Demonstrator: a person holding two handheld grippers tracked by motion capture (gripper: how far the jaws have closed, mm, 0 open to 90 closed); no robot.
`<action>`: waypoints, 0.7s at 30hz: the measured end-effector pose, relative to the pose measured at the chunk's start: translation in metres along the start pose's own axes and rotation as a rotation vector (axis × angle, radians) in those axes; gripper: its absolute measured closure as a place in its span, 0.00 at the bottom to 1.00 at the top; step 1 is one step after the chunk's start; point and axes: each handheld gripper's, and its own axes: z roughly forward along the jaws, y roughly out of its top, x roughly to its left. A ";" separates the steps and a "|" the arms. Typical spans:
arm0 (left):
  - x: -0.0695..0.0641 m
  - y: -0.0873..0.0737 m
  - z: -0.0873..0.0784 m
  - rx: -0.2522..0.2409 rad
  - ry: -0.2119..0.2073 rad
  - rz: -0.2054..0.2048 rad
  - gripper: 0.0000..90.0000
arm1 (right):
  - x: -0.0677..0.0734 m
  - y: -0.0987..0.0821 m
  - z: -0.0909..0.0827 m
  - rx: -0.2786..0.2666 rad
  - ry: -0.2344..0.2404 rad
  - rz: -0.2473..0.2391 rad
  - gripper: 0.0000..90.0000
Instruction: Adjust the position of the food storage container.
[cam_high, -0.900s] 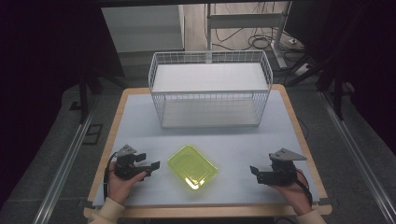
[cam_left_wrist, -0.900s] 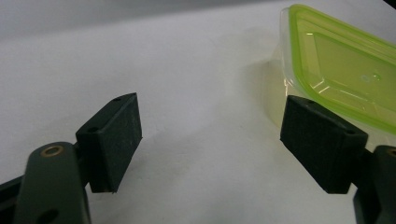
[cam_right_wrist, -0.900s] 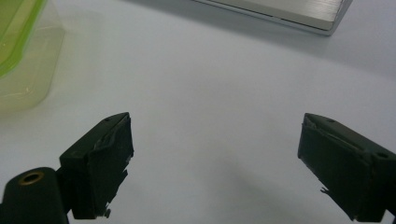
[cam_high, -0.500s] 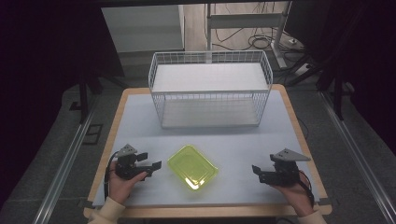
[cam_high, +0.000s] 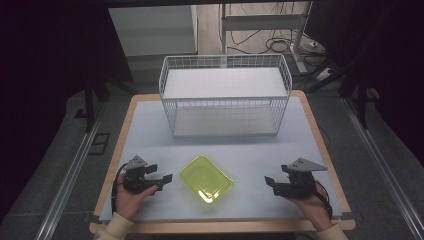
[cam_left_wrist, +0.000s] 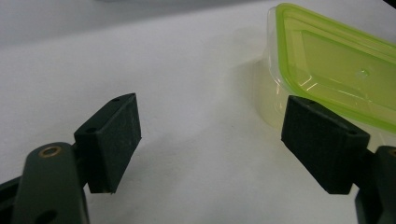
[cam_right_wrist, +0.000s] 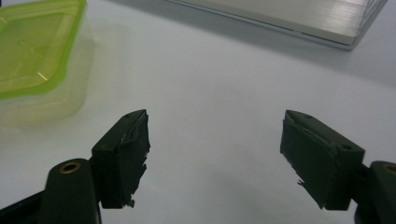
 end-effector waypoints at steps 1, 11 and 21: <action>0.000 0.000 0.000 0.000 0.000 0.000 0.22 | 0.001 0.002 0.000 -0.004 0.001 0.001 0.28; 0.001 0.000 0.001 0.008 0.007 0.012 0.22 | 0.029 0.027 0.007 -0.018 0.080 -0.034 0.44; 0.001 0.000 0.000 0.009 0.002 0.016 0.22 | 0.072 0.058 0.016 -0.008 0.216 -0.123 0.82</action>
